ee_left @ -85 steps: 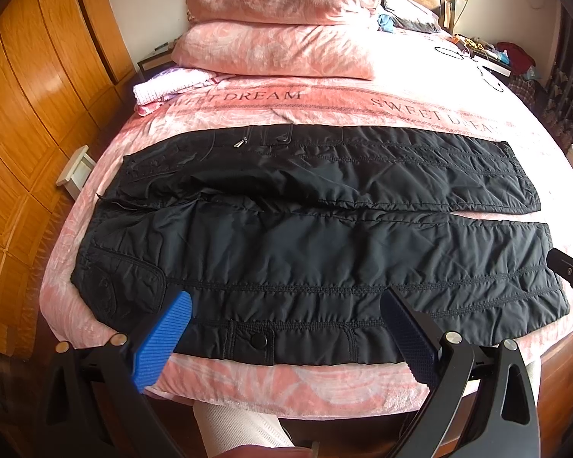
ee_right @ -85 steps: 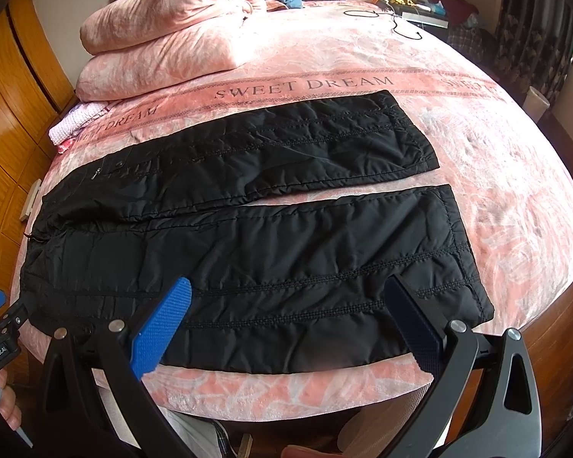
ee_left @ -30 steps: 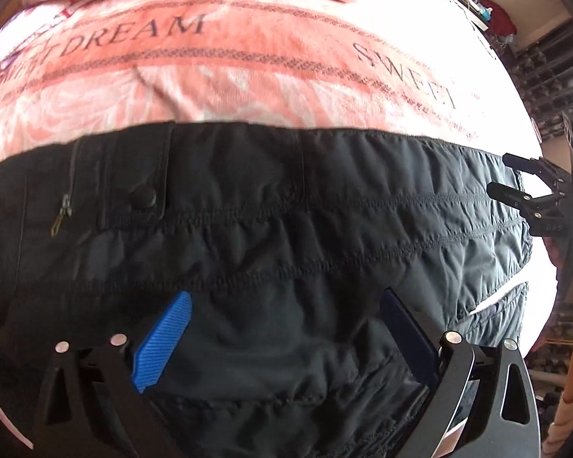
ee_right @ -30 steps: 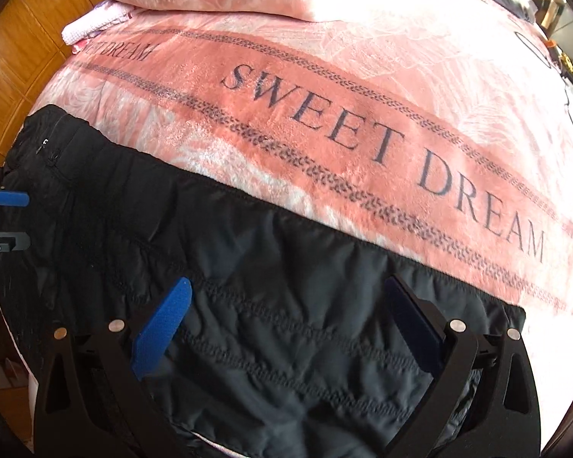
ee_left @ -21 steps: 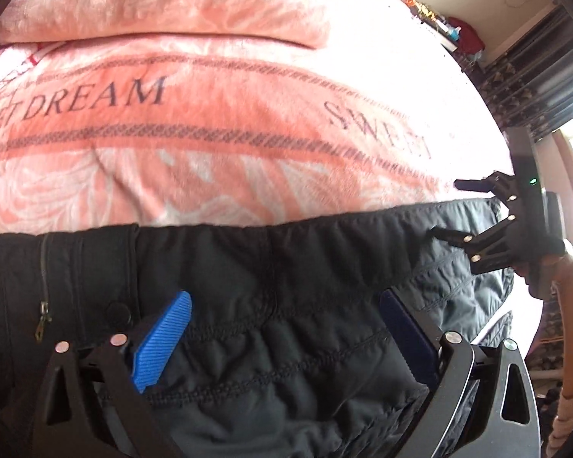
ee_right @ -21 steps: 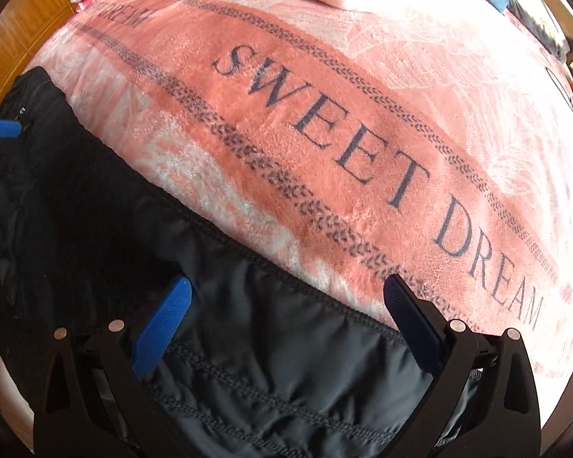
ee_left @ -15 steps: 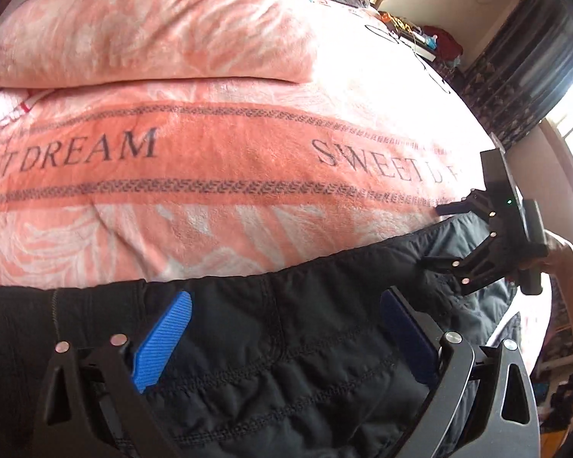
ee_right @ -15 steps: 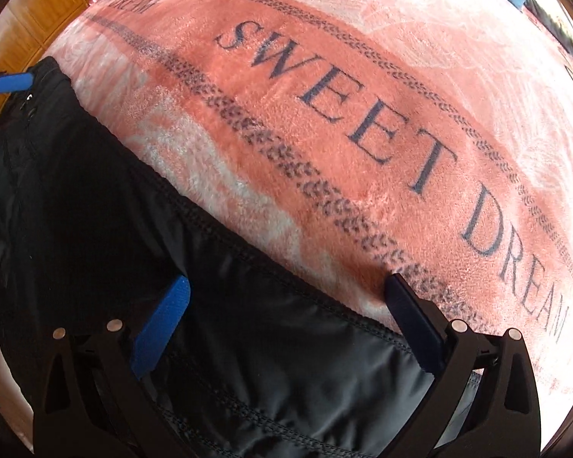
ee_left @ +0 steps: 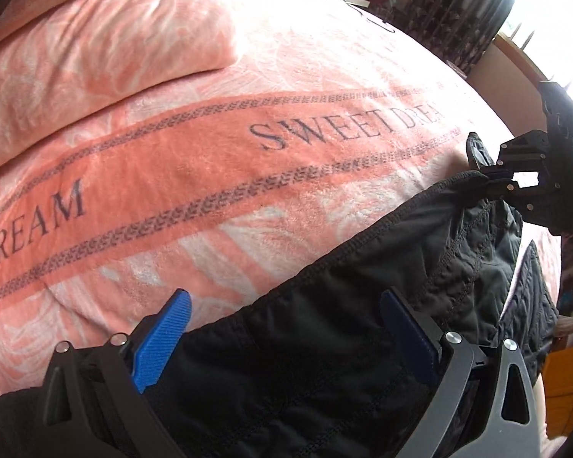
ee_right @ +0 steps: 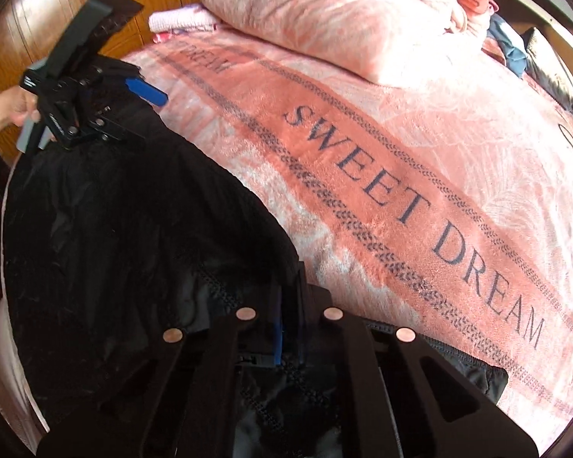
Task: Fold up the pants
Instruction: 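Lift the held pant leg with both grippers and lay it over the other leg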
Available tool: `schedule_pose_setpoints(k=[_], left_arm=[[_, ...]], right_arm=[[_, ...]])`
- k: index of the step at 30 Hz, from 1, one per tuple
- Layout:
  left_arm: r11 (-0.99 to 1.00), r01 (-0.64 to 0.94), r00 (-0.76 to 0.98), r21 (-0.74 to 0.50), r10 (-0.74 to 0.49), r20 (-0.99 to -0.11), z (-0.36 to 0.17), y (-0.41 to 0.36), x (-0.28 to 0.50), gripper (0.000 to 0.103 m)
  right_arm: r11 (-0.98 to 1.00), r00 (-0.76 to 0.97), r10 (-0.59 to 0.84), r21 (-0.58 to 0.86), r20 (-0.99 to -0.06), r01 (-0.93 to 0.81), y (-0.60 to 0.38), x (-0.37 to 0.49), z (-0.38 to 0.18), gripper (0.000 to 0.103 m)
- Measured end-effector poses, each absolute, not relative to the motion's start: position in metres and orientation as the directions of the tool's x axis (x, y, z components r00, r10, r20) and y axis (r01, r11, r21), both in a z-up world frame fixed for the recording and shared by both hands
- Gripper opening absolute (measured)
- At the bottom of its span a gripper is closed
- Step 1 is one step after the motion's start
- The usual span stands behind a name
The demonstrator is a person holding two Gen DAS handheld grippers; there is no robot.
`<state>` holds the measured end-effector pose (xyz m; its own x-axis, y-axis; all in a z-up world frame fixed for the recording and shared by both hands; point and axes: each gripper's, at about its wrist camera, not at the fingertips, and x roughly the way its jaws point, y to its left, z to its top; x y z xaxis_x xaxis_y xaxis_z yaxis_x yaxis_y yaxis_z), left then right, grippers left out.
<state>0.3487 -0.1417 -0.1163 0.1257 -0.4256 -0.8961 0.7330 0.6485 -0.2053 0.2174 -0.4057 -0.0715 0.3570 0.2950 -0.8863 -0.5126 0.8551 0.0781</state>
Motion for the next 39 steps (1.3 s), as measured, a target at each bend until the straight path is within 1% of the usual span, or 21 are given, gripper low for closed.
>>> schedule_pose_setpoints(k=[4,6,7,8,11,13,14,15,16,17,18,19,20,24,27,32,36,39], left_arm=[[0.556,0.785,0.034,-0.273,-0.479,-0.877,-0.112,-0.155,0.351,0.099],[0.487,0.785,-0.092,-0.382,-0.518,-0.85,-0.11,-0.158,0.35,0.099],[0.463,0.784,-0.14,-0.412,-0.515,-0.845,-0.11,-0.16,0.349,0.099],[0.452,0.792,-0.16,-0.411,-0.496,-0.853,-0.11,-0.162,0.347,0.099],[0.445,0.831,-0.152,-0.334,-0.395,-0.906,-0.114,-0.165,0.339,0.099],[0.436,0.841,-0.152,-0.321,-0.378,-0.913,-0.112,-0.164,0.334,0.099],[0.436,0.844,-0.143,-0.312,-0.378,-0.915,-0.111,-0.164,0.333,0.094],[0.438,0.851,-0.124,-0.289,-0.368,-0.922,-0.109,-0.163,0.331,0.085],[0.443,0.863,-0.089,-0.242,-0.337,-0.937,-0.111,-0.163,0.328,0.056],[0.436,0.877,-0.067,-0.203,-0.308,-0.949,-0.112,-0.162,0.325,0.033],[0.428,0.884,-0.066,-0.189,-0.286,-0.956,-0.113,-0.159,0.321,0.027],[0.424,0.887,-0.063,-0.183,-0.28,-0.958,-0.112,-0.155,0.317,0.017],[0.421,0.891,-0.049,-0.173,-0.289,-0.956,-0.109,-0.152,0.313,0.014],[0.443,0.89,0.079,-0.104,-0.376,-0.923,-0.079,-0.134,0.291,0.012],[0.468,0.884,0.209,-0.007,-0.408,-0.889,-0.05,-0.124,0.258,0.012],[0.523,0.832,0.417,0.186,-0.368,-0.831,-0.018,-0.111,0.179,0.012],[0.56,0.776,0.528,0.288,-0.329,-0.783,-0.013,-0.102,0.117,0.012],[0.574,0.749,0.576,0.331,-0.318,-0.753,-0.017,-0.094,0.072,0.012]], right_arm=[[0.833,0.41,0.33,0.058,-0.85,-0.551,-0.395,0.197,-0.046,0.005],[0.827,0.426,0.344,0.055,-0.837,-0.56,-0.391,0.192,-0.04,0.005],[0.825,0.432,0.349,0.054,-0.831,-0.562,-0.39,0.19,-0.038,0.005],[0.824,0.439,0.354,0.053,-0.826,-0.564,-0.389,0.187,-0.035,0.005],[0.821,0.449,0.384,0.076,-0.807,-0.566,-0.39,0.18,-0.032,0.005],[0.821,0.458,0.404,0.093,-0.792,-0.563,-0.392,0.175,-0.03,0.005],[0.826,0.462,0.406,0.099,-0.788,-0.555,-0.393,0.175,-0.031,0.005],[0.831,0.467,0.407,0.105,-0.785,-0.547,-0.395,0.173,-0.031,0.005],[0.835,0.472,0.407,0.11,-0.782,-0.538,-0.397,0.172,-0.031,0.005],[0.839,0.473,0.41,0.119,-0.78,-0.531,-0.397,0.171,-0.031,0.005],[0.842,0.472,0.413,0.128,-0.779,-0.525,-0.397,0.17,-0.031,0.005],[0.845,0.478,0.409,0.125,-0.778,-0.519,-0.395,0.169,-0.031,0.005],[0.85,0.487,0.4,0.115,-0.776,-0.514,-0.393,0.167,-0.03,0.005],[0.877,0.534,0.382,0.113,-0.755,-0.467,-0.391,0.152,-0.017,0.005],[0.893,0.59,0.349,0.067,-0.728,-0.445,-0.383,0.125,0.005,0.005],[0.901,0.641,0.328,0.026,-0.694,-0.432,-0.368,0.062,0.028,0.006],[0.903,0.648,0.306,-0.003,-0.697,-0.43,-0.352,0.003,0.03,0.006],[0.911,0.637,0.289,-0.001,-0.714,-0.413,-0.344,-0.034,0.023,0.006]])
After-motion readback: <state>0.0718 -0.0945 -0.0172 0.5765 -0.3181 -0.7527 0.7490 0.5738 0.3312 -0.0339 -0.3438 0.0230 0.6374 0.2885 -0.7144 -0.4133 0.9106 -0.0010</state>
